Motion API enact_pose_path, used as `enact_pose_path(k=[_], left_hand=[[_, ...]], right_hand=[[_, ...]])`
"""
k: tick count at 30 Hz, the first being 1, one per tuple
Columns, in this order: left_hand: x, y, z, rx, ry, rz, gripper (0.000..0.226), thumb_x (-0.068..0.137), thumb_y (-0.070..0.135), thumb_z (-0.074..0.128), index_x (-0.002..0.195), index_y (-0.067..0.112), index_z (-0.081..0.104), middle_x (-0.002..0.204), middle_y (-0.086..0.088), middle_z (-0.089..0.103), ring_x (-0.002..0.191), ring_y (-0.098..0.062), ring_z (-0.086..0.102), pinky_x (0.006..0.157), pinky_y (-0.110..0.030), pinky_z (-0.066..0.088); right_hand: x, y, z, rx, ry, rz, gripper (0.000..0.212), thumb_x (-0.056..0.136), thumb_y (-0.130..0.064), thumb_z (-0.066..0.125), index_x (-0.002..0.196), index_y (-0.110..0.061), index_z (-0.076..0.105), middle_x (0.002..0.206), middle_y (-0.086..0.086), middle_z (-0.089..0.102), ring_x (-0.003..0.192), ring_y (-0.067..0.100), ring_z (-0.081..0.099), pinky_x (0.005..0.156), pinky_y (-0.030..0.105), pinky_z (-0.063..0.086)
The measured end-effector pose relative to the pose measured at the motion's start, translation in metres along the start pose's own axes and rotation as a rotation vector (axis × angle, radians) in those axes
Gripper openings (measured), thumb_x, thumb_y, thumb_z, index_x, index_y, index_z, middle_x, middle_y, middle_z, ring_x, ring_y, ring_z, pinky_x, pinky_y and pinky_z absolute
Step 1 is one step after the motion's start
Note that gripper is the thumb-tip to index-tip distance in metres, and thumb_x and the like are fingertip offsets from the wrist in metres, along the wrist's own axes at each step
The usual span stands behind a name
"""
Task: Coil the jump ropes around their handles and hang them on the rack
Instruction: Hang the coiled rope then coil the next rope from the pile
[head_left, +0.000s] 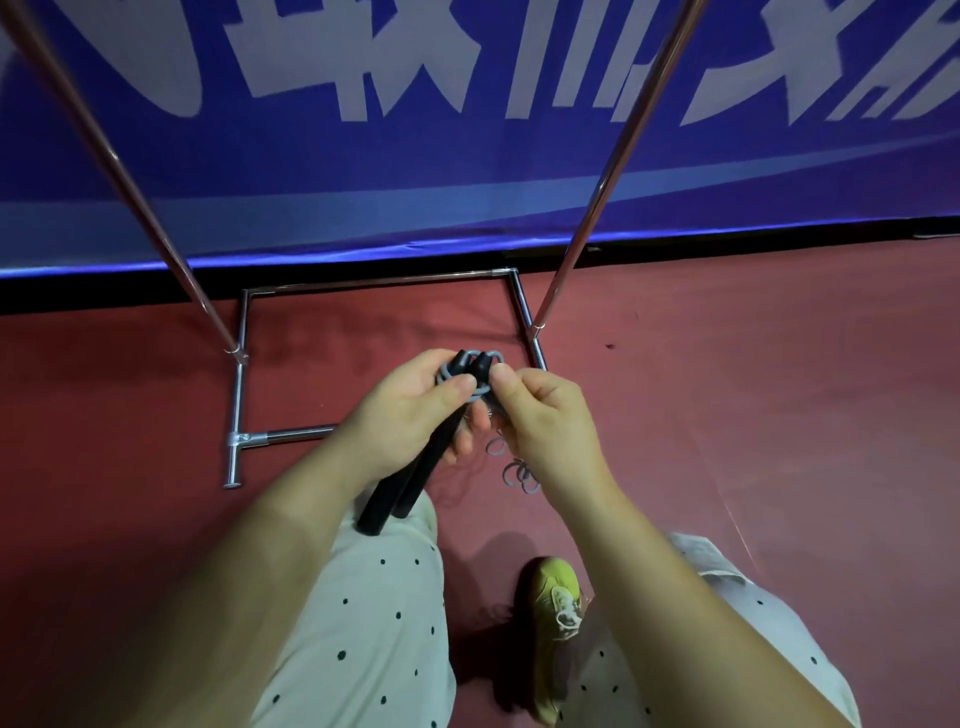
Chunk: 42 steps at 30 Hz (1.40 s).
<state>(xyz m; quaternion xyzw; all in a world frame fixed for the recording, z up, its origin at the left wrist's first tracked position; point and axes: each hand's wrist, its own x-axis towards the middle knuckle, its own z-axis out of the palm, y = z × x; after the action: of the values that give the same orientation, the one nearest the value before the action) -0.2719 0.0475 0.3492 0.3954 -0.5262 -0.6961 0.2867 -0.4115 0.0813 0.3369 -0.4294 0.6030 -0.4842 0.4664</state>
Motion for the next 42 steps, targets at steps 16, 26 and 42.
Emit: enact_pose_path(k=[16, 26, 42], left_hand=[[-0.002, 0.001, 0.015, 0.032, 0.145, -0.083, 0.010, 0.097, 0.024, 0.050, 0.101, 0.033, 0.052, 0.059, 0.001, 0.059, 0.046, -0.015, 0.051, 0.046, -0.028, 0.042], [0.027, 0.006, 0.028, 0.184, 0.039, -0.046, 0.006, 0.097, 0.032, 0.049, 0.093, 0.033, 0.052, 0.057, 0.003, 0.056, 0.045, -0.016, 0.049, 0.044, -0.026, 0.042], [0.047, -0.004, 0.035, 0.697, -0.286, -0.078, 0.021, 0.098, 0.028, 0.047, 0.078, 0.023, 0.047, 0.061, 0.008, 0.053, 0.050, -0.012, 0.051, 0.050, -0.030, 0.047]], right_hand=[[-0.008, -0.007, 0.003, -0.220, 0.176, 0.002, 0.050, 0.094, -0.036, 0.057, 0.068, 0.006, 0.049, 0.051, 0.000, 0.038, 0.049, 0.016, 0.035, 0.044, 0.036, 0.032], [-0.007, -0.016, -0.019, -0.376, 0.277, 0.153, 0.057, 0.091, -0.053, 0.052, 0.053, -0.016, 0.032, 0.041, -0.009, 0.027, 0.038, 0.009, 0.027, 0.040, 0.022, 0.022], [-0.022, -0.083, -0.087, -0.955, -0.163, -0.041, 0.011, 0.085, -0.025, 0.067, 0.075, -0.020, 0.069, 0.066, -0.001, 0.068, 0.059, 0.013, 0.061, 0.057, 0.031, 0.047]])
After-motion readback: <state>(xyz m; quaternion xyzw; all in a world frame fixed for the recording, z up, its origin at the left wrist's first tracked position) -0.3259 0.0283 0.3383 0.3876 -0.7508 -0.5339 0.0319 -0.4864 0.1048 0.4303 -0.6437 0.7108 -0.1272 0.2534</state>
